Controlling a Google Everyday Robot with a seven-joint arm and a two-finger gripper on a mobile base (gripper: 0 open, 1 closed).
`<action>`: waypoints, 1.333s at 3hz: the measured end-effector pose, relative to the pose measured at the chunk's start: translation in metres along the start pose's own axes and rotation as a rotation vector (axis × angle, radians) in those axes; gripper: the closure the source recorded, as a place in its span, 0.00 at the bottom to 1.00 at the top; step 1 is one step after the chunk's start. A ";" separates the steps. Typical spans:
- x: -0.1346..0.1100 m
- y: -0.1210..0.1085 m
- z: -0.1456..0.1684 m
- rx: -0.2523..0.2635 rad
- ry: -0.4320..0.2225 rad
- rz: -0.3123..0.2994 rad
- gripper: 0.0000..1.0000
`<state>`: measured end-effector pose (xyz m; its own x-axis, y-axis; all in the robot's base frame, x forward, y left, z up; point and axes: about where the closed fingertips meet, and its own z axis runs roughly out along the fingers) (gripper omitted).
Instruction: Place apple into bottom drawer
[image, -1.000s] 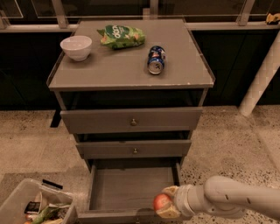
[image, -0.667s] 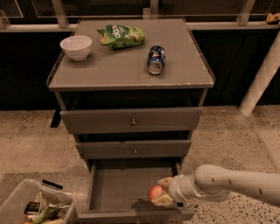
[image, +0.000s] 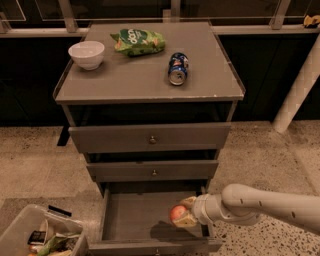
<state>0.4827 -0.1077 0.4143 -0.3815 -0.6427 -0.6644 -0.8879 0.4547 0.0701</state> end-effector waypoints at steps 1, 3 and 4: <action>0.001 -0.026 0.017 0.061 0.012 -0.025 1.00; -0.001 -0.088 0.050 0.148 0.011 -0.035 1.00; 0.016 -0.095 0.066 0.145 0.020 -0.009 1.00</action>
Offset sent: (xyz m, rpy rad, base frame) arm 0.1593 -0.0222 -0.0746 -0.1263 -0.1752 -0.1262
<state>0.5782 -0.1204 0.3483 -0.3805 -0.6583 -0.6496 -0.8451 0.5328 -0.0449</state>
